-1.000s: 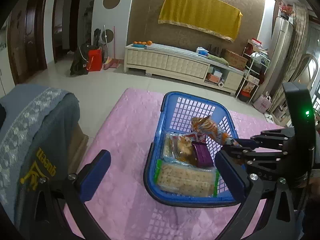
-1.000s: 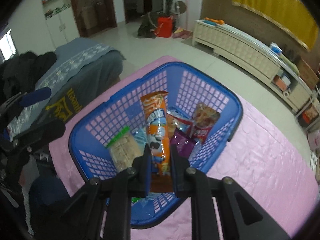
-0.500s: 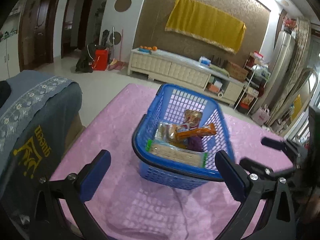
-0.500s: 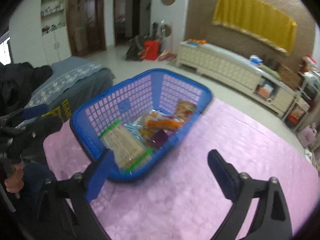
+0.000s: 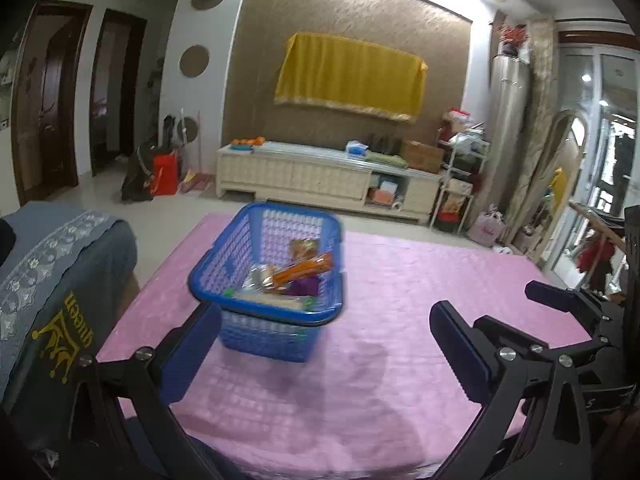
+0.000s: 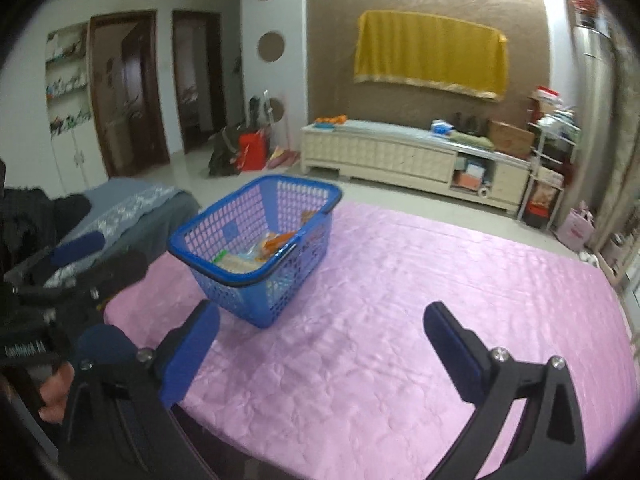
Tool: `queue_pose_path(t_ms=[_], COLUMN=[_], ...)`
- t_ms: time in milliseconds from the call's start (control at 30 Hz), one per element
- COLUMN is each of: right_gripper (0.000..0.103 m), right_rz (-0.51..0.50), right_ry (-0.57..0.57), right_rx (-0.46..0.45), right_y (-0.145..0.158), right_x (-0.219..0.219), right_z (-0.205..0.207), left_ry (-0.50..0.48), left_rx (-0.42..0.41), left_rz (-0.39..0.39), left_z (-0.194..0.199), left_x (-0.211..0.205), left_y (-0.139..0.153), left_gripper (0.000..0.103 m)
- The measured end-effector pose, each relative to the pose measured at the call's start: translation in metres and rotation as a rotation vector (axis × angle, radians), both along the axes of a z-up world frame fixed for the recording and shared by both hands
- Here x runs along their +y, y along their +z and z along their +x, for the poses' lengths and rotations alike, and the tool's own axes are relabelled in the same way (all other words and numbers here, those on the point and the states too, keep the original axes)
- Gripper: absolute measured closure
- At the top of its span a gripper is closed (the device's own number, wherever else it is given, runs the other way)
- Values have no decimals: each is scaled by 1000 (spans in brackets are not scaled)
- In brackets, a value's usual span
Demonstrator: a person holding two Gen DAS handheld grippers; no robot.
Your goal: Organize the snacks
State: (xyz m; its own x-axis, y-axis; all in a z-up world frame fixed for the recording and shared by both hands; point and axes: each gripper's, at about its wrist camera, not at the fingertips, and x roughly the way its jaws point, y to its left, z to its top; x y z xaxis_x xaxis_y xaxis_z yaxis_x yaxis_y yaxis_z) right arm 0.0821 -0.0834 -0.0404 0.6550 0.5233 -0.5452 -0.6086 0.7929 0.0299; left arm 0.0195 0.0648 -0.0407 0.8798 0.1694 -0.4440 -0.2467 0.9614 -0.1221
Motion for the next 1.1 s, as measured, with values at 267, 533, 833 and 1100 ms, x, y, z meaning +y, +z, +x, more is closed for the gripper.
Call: queue_pose_path(t_ms=[267,533,833,1100], right_gripper=[0,0,0,0], right_rz=[57,116,134,144], right_ry=[-71,-169,-196,-199], right_rx=[-36,-38,-62,-72], right_y=[13,16,20,21], right_x=[-42,-77,-89,-92], right_z=[-42,-64,-78,-85], left_ry=[-18,-51,-72,-79], left_rx=[-54,-49,-52,-67], left_rz=[64,102,127,120], left_z=[-33,-47,-52,-56], left_x=[-38,-62,-73,-69], left_y=[17,15,15,16], left_gripper=[0,0,0,0])
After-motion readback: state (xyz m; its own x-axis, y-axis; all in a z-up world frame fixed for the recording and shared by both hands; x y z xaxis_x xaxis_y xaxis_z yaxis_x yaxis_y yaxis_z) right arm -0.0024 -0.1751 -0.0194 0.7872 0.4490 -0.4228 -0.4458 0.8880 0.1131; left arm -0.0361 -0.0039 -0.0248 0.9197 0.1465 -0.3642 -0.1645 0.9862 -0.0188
